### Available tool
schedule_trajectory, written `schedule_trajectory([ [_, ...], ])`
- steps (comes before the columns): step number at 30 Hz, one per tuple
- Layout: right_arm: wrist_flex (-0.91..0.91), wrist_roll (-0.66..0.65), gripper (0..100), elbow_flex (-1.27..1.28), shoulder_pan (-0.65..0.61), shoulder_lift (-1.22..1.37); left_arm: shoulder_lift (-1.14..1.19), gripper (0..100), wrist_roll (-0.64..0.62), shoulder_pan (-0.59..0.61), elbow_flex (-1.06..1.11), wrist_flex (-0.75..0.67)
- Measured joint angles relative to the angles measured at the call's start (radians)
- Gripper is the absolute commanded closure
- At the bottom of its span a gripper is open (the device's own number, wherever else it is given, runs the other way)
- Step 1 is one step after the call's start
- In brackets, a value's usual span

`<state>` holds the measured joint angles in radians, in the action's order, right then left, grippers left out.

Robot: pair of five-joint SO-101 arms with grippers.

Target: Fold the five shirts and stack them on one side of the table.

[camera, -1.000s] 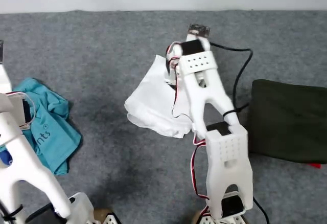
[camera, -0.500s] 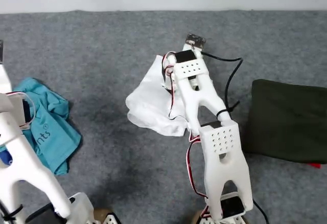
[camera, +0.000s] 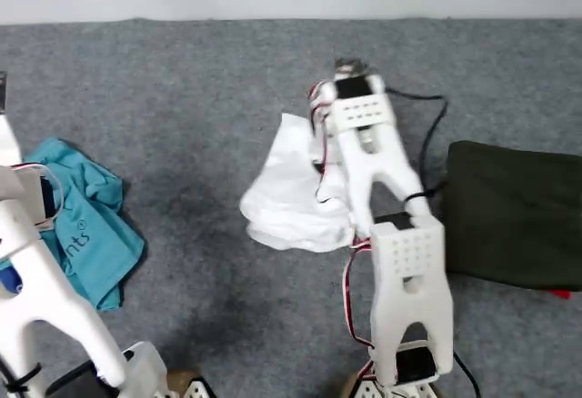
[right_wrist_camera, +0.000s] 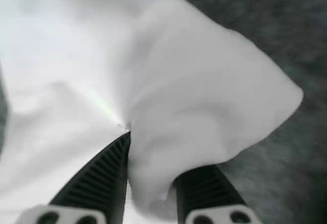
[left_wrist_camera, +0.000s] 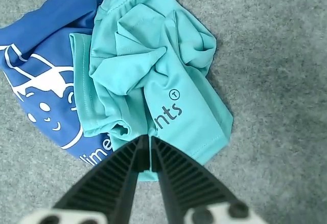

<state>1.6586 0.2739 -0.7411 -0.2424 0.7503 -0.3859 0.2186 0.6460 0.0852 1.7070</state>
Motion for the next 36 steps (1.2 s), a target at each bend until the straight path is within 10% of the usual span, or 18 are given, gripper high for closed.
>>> schedule_trajectory([
  [36,-0.011,-0.870,98.8,0.278,0.660,-0.516,0.000,98,0.068,-0.002,0.000,0.000],
])
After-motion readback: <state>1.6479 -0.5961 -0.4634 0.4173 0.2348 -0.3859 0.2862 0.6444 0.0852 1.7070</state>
